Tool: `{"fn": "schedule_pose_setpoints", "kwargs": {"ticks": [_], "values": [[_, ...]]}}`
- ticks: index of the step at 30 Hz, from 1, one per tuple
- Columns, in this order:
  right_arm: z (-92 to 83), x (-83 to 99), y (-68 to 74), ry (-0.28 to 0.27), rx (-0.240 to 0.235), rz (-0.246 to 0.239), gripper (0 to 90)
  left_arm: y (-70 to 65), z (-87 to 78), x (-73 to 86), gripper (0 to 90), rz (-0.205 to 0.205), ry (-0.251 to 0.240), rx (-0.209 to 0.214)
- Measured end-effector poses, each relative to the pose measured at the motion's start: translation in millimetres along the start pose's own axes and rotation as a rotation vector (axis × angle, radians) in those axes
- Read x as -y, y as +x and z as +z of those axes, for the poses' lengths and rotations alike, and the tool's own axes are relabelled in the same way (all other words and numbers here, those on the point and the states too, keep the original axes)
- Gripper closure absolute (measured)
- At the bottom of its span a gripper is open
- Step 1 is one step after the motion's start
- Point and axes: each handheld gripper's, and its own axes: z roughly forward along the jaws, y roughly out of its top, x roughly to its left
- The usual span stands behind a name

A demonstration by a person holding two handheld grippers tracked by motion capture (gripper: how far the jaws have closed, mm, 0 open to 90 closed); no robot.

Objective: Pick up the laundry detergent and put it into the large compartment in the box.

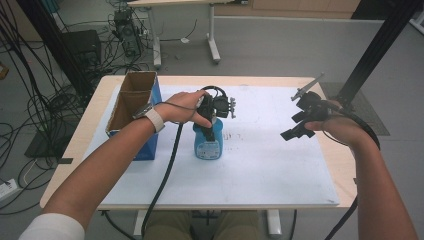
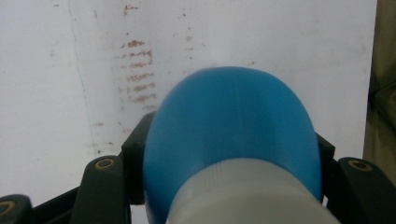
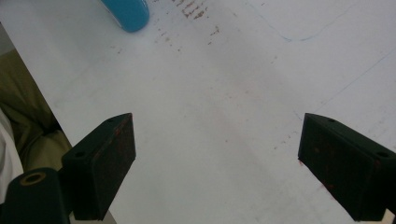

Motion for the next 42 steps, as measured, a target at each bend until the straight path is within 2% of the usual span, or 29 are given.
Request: {"fn": "schedule_pose_setpoints", "kwargs": {"ticks": [42], "values": [[-2.3,-0.9,1.9,0.002,0.011,-0.003,11.3,1.7,0.3,4.3,39.4,-0.015,-0.017,0.006]]}}
